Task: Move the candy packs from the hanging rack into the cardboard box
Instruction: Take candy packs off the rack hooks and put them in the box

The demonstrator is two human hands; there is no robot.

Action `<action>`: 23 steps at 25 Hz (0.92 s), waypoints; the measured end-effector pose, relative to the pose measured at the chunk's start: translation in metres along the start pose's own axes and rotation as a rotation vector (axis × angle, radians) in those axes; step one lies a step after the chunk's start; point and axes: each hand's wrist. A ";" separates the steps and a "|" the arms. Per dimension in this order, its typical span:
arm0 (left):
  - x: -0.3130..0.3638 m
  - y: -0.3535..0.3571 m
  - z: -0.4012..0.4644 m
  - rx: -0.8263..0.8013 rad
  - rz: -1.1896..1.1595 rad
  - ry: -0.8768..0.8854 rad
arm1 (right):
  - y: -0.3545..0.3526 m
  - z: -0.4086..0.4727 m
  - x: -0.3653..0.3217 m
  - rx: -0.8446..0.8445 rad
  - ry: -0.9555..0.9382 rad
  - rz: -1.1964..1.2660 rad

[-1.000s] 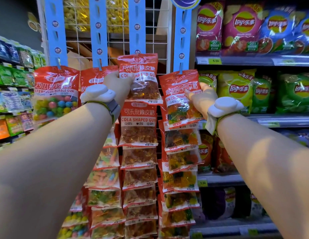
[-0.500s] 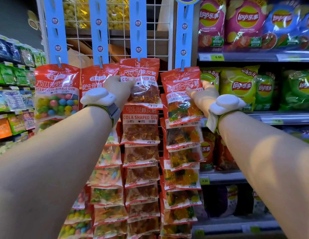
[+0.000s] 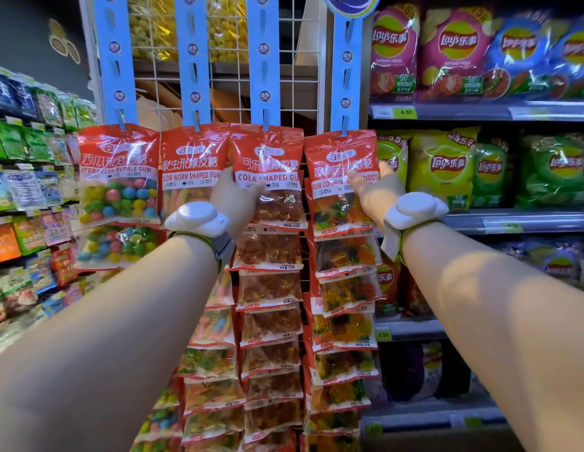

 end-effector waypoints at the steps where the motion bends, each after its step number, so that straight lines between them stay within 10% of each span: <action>1: 0.000 -0.001 -0.004 -0.010 0.009 0.025 | 0.001 -0.002 0.000 -0.013 0.025 -0.016; 23: 0.025 0.068 -0.238 -0.281 0.455 0.238 | -0.157 -0.158 0.119 -0.190 0.138 -0.514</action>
Point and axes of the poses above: each hand's wrist, its own z-axis towards the middle knuckle, its own y-axis out of the palm, x = y × z, and after that the axes turned 5 degrees about x, right-handed
